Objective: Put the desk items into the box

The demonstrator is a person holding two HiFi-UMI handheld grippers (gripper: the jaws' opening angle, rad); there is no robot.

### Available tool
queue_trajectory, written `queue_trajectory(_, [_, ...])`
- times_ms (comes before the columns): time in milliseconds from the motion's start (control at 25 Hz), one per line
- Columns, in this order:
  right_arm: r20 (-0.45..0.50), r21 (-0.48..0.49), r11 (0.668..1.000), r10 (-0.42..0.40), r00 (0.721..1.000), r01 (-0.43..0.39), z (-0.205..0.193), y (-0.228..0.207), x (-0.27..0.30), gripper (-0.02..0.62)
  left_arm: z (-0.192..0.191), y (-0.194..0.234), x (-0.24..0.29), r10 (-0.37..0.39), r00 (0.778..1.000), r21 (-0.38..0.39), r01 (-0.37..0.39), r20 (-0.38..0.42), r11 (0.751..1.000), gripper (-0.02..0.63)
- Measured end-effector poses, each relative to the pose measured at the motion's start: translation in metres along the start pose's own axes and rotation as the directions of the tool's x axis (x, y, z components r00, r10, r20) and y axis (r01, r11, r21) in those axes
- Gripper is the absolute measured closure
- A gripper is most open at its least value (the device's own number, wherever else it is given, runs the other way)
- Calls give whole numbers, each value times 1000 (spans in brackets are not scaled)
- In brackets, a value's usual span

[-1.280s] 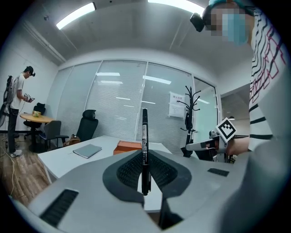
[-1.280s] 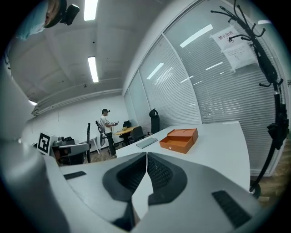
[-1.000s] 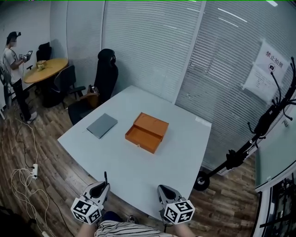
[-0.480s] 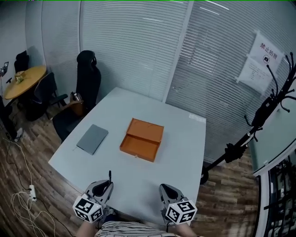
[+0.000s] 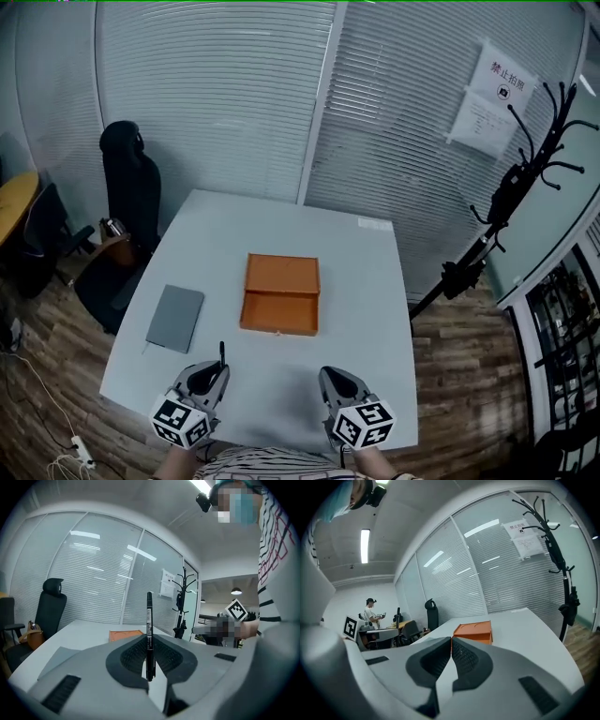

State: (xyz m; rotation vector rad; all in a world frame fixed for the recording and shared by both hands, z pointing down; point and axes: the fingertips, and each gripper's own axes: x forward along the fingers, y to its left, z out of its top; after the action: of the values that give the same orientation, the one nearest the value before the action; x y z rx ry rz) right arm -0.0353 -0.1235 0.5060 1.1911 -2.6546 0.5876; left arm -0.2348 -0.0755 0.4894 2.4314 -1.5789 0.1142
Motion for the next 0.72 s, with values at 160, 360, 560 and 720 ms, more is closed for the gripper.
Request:
queue_trajectory(160, [29, 35, 997, -68, 997, 67, -2, 8, 8, 569, 0, 23, 7, -57, 998, 9, 57, -16, 998, 556])
queue_trajectory(360, [29, 67, 988, -140, 990, 138, -13, 16, 11, 569, -5, 44, 16, -111, 993, 3, 111, -35, 994, 557])
queue_trajectory(560, [23, 78, 979, -190, 982, 187, -17, 8, 10, 569, -9, 50, 39, -155, 987, 9, 156, -48, 988, 557])
queue_trajectory(720, [20, 81, 975, -208, 978, 206, -16, -1, 14, 569, -7, 56, 61, -169, 984, 31, 171, -47, 985, 556])
